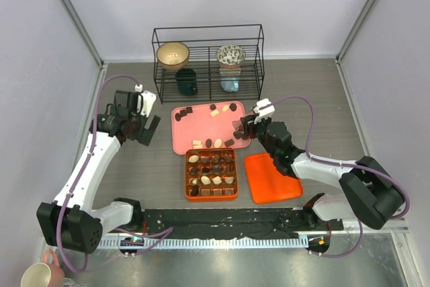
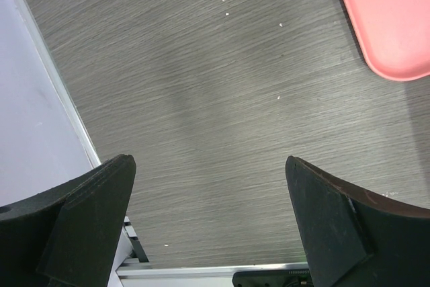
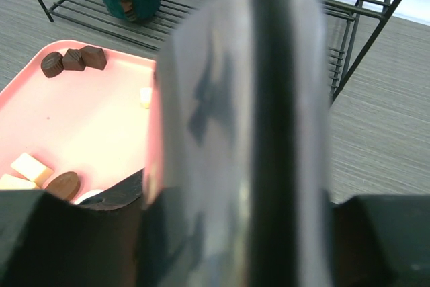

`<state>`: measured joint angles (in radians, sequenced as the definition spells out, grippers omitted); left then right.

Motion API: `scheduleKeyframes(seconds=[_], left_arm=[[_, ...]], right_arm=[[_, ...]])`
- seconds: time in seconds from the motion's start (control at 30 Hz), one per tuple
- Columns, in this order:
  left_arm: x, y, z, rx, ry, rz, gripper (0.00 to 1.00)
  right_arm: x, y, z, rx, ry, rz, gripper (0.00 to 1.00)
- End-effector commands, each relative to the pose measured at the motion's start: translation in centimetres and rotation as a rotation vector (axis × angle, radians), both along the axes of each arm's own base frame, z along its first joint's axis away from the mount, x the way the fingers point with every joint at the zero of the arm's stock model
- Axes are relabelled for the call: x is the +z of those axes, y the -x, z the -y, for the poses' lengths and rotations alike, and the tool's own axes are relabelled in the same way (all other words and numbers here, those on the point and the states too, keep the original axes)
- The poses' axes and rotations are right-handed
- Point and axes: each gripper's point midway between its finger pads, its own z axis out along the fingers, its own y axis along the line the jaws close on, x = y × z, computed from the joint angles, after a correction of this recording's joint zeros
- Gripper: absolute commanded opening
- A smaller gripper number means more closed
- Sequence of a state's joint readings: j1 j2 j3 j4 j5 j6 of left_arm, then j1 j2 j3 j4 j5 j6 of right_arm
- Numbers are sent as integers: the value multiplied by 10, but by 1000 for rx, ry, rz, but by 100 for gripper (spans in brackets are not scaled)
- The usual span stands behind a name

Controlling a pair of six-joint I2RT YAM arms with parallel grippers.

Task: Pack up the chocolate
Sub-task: Pick up the fake chocolate from the plate, then place the fake chocolate in the packing box.

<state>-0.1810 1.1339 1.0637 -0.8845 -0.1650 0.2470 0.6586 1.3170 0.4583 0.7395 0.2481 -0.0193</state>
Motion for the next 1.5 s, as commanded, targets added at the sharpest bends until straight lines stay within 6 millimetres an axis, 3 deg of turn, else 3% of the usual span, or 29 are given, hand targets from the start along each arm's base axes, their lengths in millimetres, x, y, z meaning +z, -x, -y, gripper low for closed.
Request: scheduleKeyframes(seconds=[0.0, 0.17, 0.37, 0.47, 0.63, 0.67, 0.73, 0.8, 0.97, 1.27, 1.47], left_arm=[[20, -3, -1, -9, 4, 60, 100], [21, -3, -1, -10, 2, 64, 100], [22, -2, -1, -10, 4, 66, 100], [20, -1, -2, -8, 0, 59, 100], [22, 0, -2, -6, 0, 62, 100], [21, 0, -3, -2, -1, 58, 100], [22, 0, -3, -2, -1, 61, 100], [21, 0, -2, 1, 3, 58, 100], [21, 1, -2, 4, 4, 60, 100], [20, 2, -1, 15, 16, 53, 100], [23, 3, -2, 20, 15, 55, 100]], right_arm=[[9, 2, 7, -29, -28, 13, 46], [8, 6, 7, -20, -49, 5, 43], [14, 6, -1, 20, -71, 26, 29], [33, 4, -8, 45, -92, 68, 23], [93, 10, -18, 102, -129, 188, 20], [97, 13, -19, 114, -109, 193, 20], [123, 26, -27, 151, -120, 242, 20], [129, 36, -31, 172, -90, 253, 20], [147, 88, -51, 302, -116, 252, 19], [136, 176, -89, 583, -252, 124, 18], [117, 217, -111, 763, -211, 35, 17]])
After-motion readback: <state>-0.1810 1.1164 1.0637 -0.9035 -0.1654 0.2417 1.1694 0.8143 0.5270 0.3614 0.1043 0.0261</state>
